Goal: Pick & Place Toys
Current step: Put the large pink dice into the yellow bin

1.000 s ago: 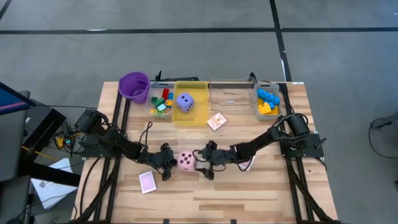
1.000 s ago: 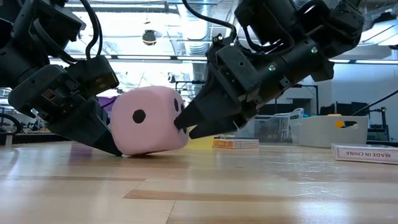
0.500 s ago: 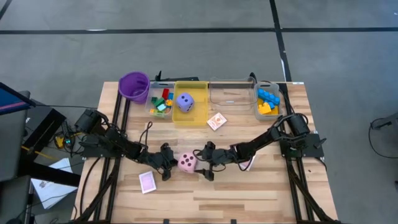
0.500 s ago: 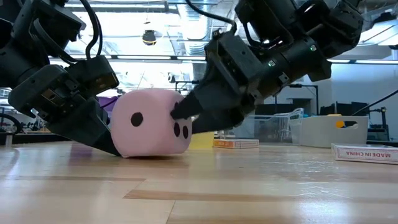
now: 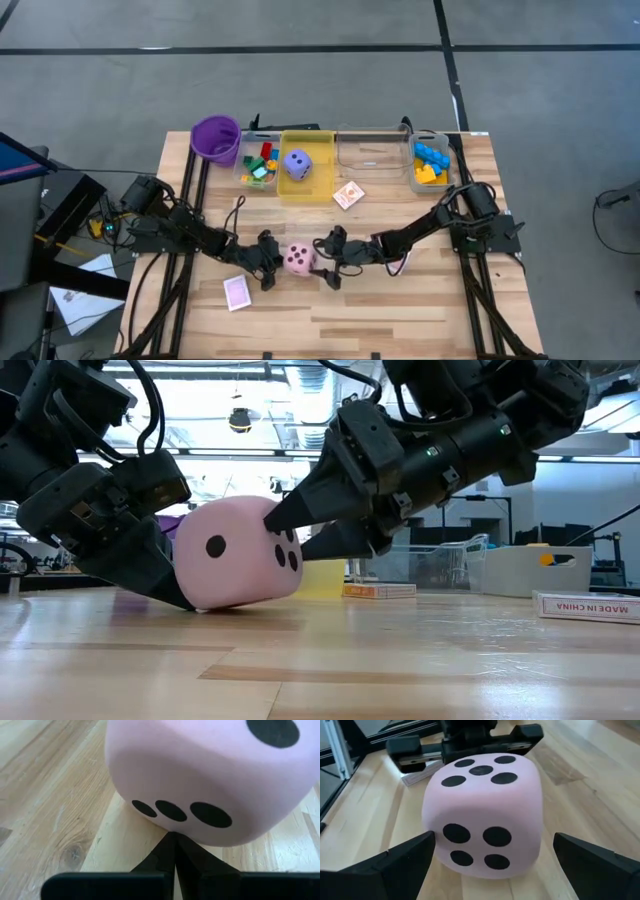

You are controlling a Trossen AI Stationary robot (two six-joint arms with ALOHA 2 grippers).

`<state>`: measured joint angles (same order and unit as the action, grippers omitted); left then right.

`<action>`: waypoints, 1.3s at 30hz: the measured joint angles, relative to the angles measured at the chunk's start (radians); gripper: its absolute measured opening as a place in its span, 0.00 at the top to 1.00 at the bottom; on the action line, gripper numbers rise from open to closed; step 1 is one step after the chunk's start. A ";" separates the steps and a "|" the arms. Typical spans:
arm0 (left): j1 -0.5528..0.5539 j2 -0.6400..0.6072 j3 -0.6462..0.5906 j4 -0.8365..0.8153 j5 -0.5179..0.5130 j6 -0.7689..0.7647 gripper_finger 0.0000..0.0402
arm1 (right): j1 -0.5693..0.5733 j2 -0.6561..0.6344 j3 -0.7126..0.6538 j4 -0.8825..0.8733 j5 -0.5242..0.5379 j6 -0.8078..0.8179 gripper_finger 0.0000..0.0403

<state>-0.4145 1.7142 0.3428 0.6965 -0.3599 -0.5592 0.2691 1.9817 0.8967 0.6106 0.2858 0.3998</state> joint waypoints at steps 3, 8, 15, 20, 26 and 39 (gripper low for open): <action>0.000 0.000 0.000 0.000 -0.001 -0.004 1.00 | 0.000 -0.001 0.000 -0.001 0.017 0.006 0.01; 0.000 0.000 0.000 0.000 -0.003 -0.006 1.00 | 0.013 -0.001 0.000 -0.025 0.007 -0.022 0.01; 0.000 0.000 0.000 0.000 -0.003 -0.006 1.00 | 0.039 0.002 0.000 -0.049 0.004 -0.095 0.01; 0.000 0.000 0.000 0.000 -0.004 -0.007 1.00 | 0.038 0.002 0.000 -0.075 -0.027 -0.096 0.01; 0.000 0.000 0.000 -0.001 -0.005 -0.006 1.00 | 0.039 0.002 0.000 -0.079 -0.070 -0.094 0.01; 0.000 0.000 0.000 -0.001 -0.014 -0.024 1.00 | 0.060 0.003 0.054 -0.079 -0.028 -0.094 0.01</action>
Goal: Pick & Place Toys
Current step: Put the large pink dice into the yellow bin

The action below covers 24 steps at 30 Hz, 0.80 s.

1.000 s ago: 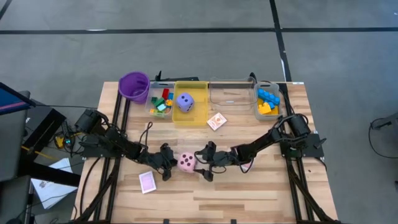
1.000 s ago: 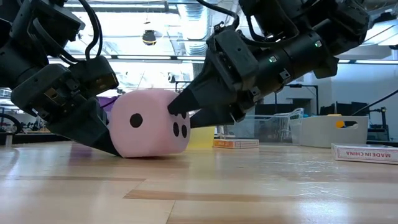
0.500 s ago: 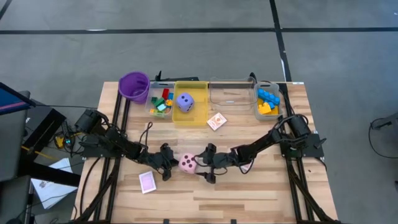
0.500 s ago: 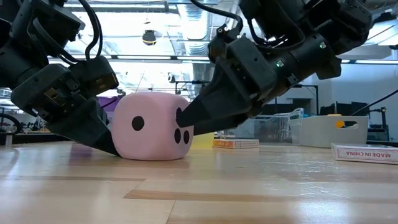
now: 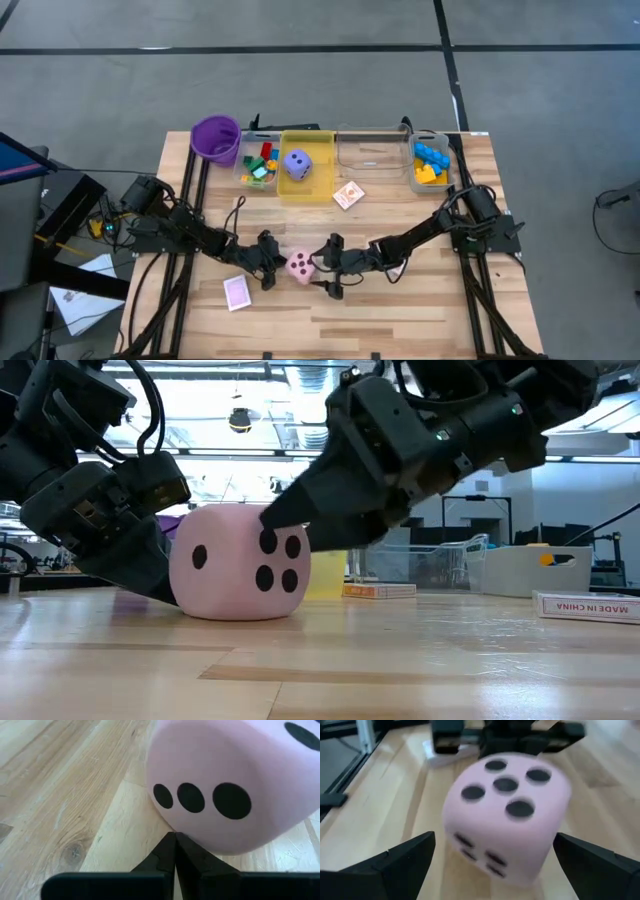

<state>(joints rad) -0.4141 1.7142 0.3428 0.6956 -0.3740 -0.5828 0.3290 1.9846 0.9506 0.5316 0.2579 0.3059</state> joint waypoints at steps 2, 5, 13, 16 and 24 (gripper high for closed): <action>0.001 0.000 0.000 0.000 0.011 -0.021 1.00 | -0.001 0.000 0.004 0.000 0.016 0.001 0.01; 0.000 0.000 0.000 0.000 0.029 -0.060 1.00 | -0.002 0.000 0.004 -0.003 0.038 0.010 0.01; -0.025 0.000 -0.001 0.004 0.031 -0.140 1.00 | -0.008 -0.003 0.004 -0.075 0.113 0.071 0.01; -0.031 0.000 -0.002 0.009 0.030 -0.151 1.00 | -0.014 -0.004 0.004 -0.103 0.139 0.103 0.01; -0.032 0.000 -0.003 0.012 0.023 -0.155 1.00 | -0.018 -0.011 0.005 -0.169 0.282 0.144 0.01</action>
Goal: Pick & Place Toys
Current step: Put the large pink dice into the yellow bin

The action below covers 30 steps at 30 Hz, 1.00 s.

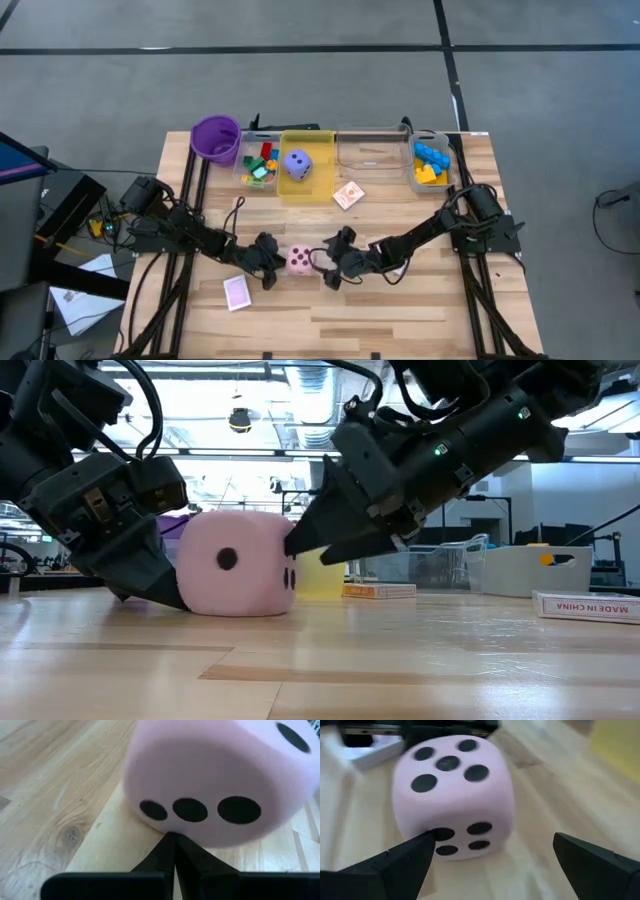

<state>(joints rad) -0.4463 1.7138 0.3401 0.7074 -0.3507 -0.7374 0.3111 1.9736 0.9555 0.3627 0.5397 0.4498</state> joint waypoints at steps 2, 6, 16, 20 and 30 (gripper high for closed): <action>0.000 0.000 0.000 0.001 0.000 0.000 1.00 | -0.001 -0.008 0.000 -0.043 0.056 0.025 0.01; -0.001 0.001 0.003 0.002 0.009 0.006 1.00 | -0.014 -0.024 -0.004 -0.178 0.115 0.063 0.01; 0.000 0.001 0.003 -0.004 0.008 0.018 1.00 | -0.015 -0.055 -0.002 -0.254 -0.036 0.029 0.01; 0.000 0.001 0.003 -0.006 0.007 0.022 1.00 | -0.009 -0.055 -0.002 -0.204 -0.091 0.002 0.01; 0.000 0.000 0.003 -0.009 0.002 0.024 1.00 | 0.041 -0.054 -0.002 -0.001 -0.272 -0.156 0.01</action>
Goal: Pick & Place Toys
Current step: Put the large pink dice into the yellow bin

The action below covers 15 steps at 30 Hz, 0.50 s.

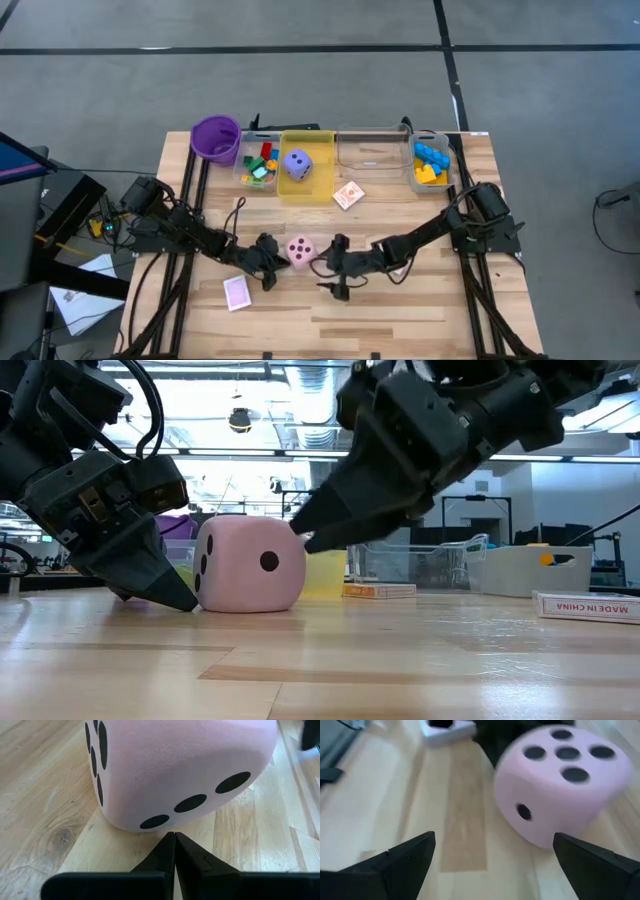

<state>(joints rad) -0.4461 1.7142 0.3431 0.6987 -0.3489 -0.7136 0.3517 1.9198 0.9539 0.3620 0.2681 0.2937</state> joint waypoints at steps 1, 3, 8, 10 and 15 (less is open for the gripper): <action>0.000 0.000 0.000 0.000 0.000 0.000 1.00 | 0.001 0.000 0.000 0.014 -0.012 -0.004 0.01; 0.000 0.000 0.000 0.000 0.000 0.001 1.00 | 0.001 0.000 0.000 0.040 -0.023 -0.008 0.01; 0.000 0.000 0.000 -0.001 -0.001 0.000 1.00 | 0.001 0.000 0.000 0.054 -0.051 -0.007 0.01; 0.000 0.000 0.000 -0.001 -0.001 0.000 1.00 | 0.001 0.000 0.000 0.027 -0.087 -0.002 0.01; 0.000 0.000 0.000 -0.001 -0.001 0.000 1.00 | -0.006 0.001 0.000 -0.070 -0.137 0.074 0.01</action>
<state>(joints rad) -0.4458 1.7142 0.3431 0.6975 -0.3500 -0.7139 0.3458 1.9205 0.9543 0.2919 0.1311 0.3678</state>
